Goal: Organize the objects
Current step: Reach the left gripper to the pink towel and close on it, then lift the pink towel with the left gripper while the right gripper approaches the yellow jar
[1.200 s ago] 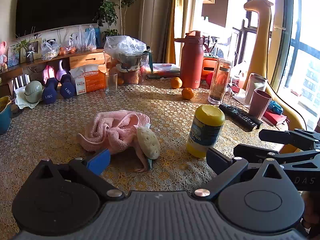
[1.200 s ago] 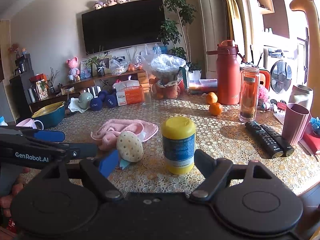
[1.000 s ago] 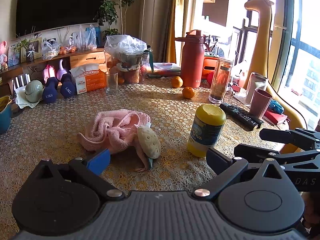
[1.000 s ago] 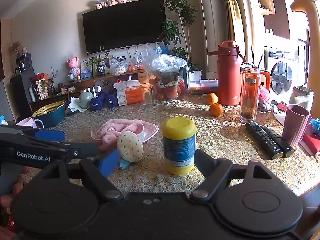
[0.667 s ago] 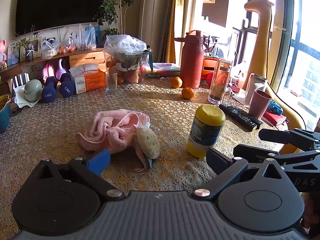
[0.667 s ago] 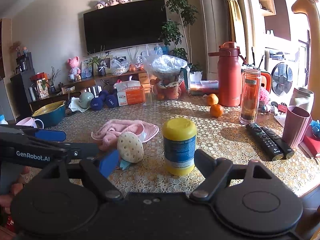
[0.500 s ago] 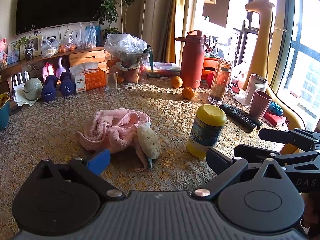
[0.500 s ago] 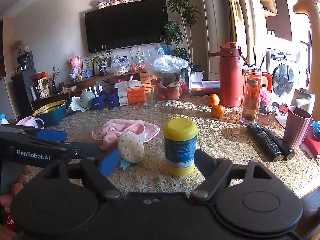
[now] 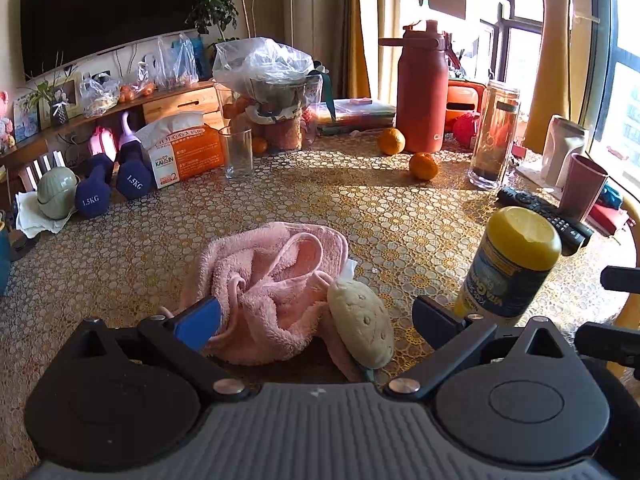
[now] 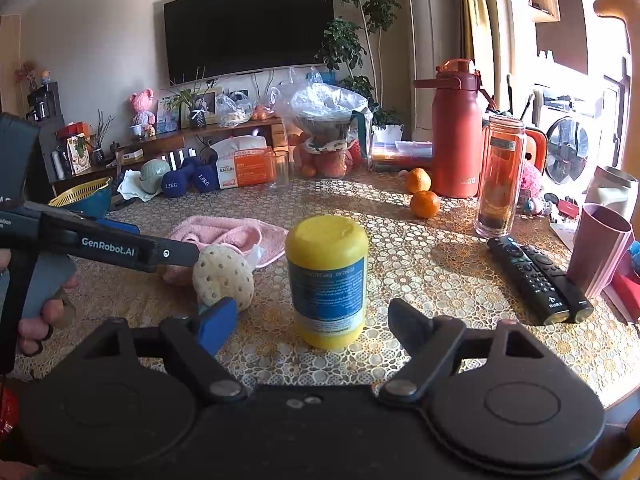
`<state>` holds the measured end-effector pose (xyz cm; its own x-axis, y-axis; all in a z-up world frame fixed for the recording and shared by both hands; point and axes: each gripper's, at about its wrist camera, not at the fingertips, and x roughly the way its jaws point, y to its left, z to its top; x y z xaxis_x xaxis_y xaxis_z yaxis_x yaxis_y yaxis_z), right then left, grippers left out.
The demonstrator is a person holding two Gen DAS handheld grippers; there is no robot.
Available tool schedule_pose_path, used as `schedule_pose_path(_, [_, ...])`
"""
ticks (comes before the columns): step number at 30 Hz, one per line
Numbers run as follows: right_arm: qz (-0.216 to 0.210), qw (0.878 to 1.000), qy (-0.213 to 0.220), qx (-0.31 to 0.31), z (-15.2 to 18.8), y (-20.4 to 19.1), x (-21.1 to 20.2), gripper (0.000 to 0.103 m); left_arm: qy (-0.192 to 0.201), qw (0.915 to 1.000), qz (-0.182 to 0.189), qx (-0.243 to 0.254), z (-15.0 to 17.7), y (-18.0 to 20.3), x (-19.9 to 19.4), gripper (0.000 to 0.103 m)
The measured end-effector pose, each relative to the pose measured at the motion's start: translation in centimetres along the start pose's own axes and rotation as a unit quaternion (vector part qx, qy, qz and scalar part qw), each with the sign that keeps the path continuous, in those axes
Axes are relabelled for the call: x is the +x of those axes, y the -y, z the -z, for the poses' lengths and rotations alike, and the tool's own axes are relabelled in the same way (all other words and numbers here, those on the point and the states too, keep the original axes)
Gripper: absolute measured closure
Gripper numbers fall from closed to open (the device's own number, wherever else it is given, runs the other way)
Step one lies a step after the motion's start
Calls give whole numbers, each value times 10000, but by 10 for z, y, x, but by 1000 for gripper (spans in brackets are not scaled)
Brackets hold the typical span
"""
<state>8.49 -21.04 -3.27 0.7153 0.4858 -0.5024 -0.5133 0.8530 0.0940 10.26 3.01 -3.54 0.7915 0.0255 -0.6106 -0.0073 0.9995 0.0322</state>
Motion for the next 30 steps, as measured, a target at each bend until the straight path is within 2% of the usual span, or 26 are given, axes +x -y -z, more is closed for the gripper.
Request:
schedule_pose_path(3, [-12,10000,-57,78,-1,6,8,21,-11,9992,-313,240,-4,-5,18,0])
schedule_pose_path(7, [-36,10000,-63,61,-3,10,12,21,-152,9979,-556,-303,-20,-47,41,0])
schedule_pose_path(10, [-36,9999,-110,107,-4,15,17,21,-581,9965,-362,-482,-22,-67,67,0])
schedule_pose_path(13, [-25,9998,-162,99,-5,19,25,21,-789,9959,-308,-324,-14,-65,82,0])
schedule_pose_path(18, [-28,9997,-238,-37,-8,20,38,21,-821,9954,-198,-460,-6,-63,89,1])
schedule_pose_path(19, [-43,9996,-262,-72,-8,20,41,21,-800,9956,-177,-455,-6,-63,89,7])
schedule_pose_path(21, [-44,9994,-314,-143,-7,19,46,21,-798,9958,-121,-441,-5,-63,88,24])
schedule_pose_path(22, [-41,9992,-350,-168,-6,20,50,21,-846,9954,-97,-439,-5,-63,90,44])
schedule_pose_path(23, [-50,9991,-385,-176,-6,20,55,21,-895,9950,-116,-433,-5,-63,92,53])
schedule_pose_path(24, [-42,9990,-409,-193,-6,21,59,21,-879,9952,-151,-406,-5,-62,92,53])
schedule_pose_path(30, [-26,9982,-442,-406,-8,18,75,23,-737,9968,-244,-194,-5,-53,83,68])
